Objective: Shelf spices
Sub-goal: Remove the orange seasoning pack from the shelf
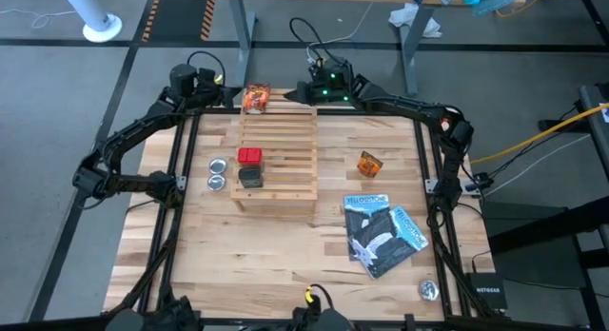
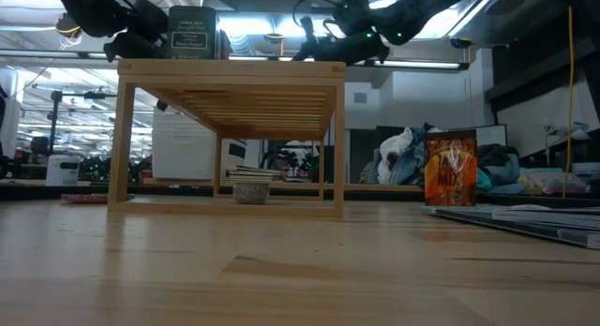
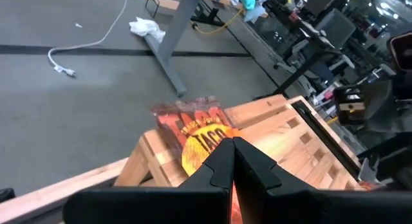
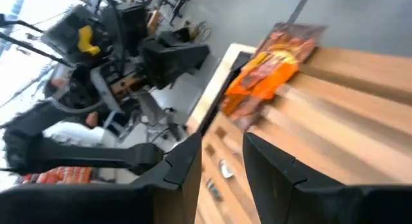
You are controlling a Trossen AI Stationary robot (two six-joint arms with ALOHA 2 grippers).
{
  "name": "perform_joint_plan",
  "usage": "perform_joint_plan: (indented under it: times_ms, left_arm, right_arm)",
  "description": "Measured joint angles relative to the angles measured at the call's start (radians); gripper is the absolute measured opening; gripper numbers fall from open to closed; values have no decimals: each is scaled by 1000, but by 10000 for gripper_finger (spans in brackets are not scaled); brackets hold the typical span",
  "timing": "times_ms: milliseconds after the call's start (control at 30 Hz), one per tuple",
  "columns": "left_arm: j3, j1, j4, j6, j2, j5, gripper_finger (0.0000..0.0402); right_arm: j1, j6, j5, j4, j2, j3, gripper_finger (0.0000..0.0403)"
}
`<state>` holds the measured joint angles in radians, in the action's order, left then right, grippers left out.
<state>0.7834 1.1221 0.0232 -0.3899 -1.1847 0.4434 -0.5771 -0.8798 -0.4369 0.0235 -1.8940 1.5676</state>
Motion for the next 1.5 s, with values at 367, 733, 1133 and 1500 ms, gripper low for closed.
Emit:
perform_joint_plan:
  times_ms: [367,733,1133,1500]
  left_arm:
    - [0,-3,-118,54,0,3,0]
    - [0,-3,-148,86,0,3,0]
    - [0,-35,-149,88,0,21,0]
    - [0,-69,-148,79,0,22,0]
  right_arm:
    - [44,-36,26,-96,-107,210,120]
    - [47,-151,26,-197,-205,301,120]
    - [46,-331,80,-203,-205,300,120]
    - [47,-328,75,-190,-232,301,120]
